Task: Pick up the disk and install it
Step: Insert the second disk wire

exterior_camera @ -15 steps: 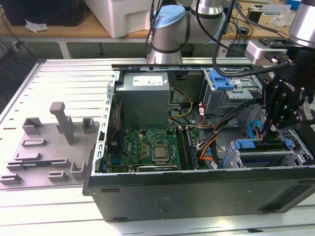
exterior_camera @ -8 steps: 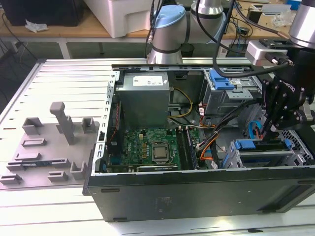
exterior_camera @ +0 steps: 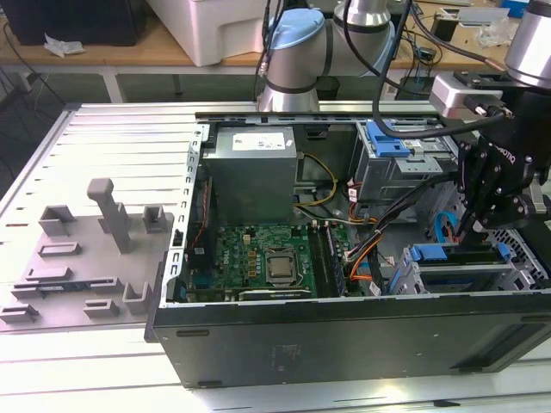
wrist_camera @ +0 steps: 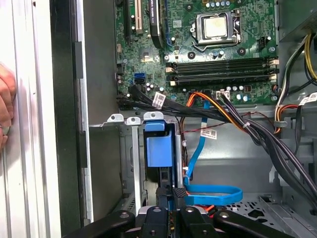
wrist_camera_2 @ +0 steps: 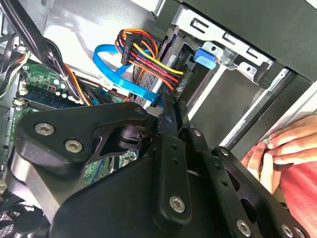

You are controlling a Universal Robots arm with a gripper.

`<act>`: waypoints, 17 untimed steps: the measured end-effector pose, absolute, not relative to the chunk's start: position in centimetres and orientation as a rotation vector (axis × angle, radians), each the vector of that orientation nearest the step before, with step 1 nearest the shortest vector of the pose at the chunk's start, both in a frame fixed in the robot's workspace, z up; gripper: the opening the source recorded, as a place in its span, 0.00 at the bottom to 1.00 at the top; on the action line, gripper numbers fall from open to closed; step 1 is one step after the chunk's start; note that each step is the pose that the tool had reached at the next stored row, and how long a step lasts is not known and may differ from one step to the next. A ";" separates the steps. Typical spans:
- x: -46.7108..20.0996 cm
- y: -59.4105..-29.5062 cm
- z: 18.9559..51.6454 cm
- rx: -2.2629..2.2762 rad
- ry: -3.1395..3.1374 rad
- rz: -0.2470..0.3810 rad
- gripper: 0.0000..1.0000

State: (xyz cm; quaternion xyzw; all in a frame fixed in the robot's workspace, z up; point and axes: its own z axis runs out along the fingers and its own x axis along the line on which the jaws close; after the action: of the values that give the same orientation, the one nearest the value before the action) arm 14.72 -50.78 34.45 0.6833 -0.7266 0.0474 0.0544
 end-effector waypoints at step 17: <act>14.7 -50.8 34.0 2.077 -2.206 0.144 0.16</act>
State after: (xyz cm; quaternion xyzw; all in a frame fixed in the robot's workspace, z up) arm 14.72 -50.77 34.03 0.6837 -0.7262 0.0474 0.0544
